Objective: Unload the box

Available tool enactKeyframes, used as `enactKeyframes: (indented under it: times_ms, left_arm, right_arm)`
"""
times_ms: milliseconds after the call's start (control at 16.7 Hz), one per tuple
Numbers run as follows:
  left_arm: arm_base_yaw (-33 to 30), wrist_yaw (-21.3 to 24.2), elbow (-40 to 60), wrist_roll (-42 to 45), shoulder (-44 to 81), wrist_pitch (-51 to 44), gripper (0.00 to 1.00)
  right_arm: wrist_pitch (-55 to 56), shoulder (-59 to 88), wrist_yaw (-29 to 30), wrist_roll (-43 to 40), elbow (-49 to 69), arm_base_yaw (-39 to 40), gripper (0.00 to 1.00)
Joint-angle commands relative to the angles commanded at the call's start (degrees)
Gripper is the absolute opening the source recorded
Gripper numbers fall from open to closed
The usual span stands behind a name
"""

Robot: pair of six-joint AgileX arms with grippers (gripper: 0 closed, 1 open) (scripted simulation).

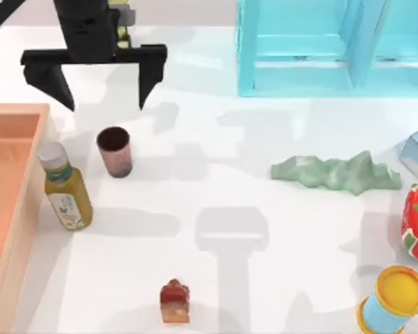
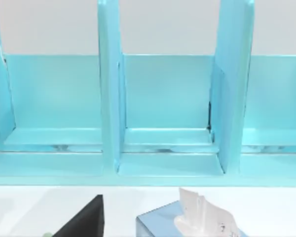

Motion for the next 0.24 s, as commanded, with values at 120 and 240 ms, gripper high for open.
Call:
enactKeyframes:
  times_ms: [120, 240]
  left_arm:
    - [0.1, -0.1, 3.0, 0.0, -0.2, -2.9, 1.00]
    - [0.1, -0.1, 3.8, 0.0, -0.3, -3.7, 1.00]
  right_arm:
    - [0.0, 0.0, 0.0, 0.0, 0.0, 0.0, 1.00]
    - [0.0, 0.0, 0.0, 0.0, 0.0, 0.0, 1.00]
